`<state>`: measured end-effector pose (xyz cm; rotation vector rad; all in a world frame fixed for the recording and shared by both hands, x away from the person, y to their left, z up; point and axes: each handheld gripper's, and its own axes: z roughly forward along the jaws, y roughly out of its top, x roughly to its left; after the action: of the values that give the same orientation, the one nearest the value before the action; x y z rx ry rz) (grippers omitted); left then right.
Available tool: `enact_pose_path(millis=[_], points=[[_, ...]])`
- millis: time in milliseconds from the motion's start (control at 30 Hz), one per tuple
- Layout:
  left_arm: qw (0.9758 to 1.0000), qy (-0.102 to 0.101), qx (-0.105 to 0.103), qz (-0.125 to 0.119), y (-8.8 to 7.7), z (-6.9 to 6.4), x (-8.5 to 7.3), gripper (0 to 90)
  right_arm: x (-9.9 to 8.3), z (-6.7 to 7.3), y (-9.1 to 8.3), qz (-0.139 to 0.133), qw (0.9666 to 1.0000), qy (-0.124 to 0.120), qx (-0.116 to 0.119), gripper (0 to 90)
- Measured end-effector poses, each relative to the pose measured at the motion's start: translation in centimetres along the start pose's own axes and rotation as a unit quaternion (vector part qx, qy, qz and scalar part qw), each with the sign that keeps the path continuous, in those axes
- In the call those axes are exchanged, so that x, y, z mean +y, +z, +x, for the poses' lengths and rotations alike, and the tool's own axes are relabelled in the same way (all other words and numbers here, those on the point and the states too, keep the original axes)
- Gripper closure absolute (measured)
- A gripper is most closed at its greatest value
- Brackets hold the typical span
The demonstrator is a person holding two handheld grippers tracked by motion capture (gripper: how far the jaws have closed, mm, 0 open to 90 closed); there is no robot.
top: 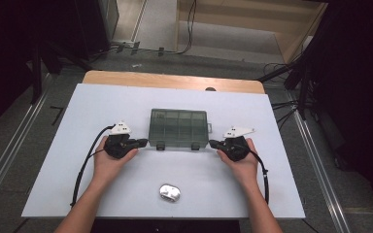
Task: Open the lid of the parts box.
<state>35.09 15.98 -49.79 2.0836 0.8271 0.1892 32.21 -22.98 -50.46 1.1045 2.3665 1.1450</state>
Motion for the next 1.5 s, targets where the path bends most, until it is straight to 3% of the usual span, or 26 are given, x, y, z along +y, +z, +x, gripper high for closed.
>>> enact_pose_path(millis=[167,500,867,1200,1500], points=[[1.0,0.003,0.003,-0.001,0.1,-0.1,0.0,89.1,-0.1,0.2,0.3,0.012,0.9999,-0.004,-0.005,88.2],[0.9999,0.0,-0.006,-0.015,-0.3,0.0,0.1,89.2,0.1,0.3,0.0,0.005,1.0,-0.007,-0.002,88.1],[0.9999,0.002,-0.005,-0.013,-0.1,-0.2,0.1,89.1,0.3,0.2,-0.3,-0.016,0.9998,0.004,0.011,88.2],[0.9984,-0.002,-0.019,-0.053,-0.5,-0.5,0.5,89.2,0.6,0.4,-0.7,-0.036,0.9993,0.009,0.01,88.2],[0.997,-0.009,-0.013,-0.075,0.0,-0.7,0.9,89.2,0.8,0.1,-1.2,-0.063,0.9976,0.027,0.003,88.2]])
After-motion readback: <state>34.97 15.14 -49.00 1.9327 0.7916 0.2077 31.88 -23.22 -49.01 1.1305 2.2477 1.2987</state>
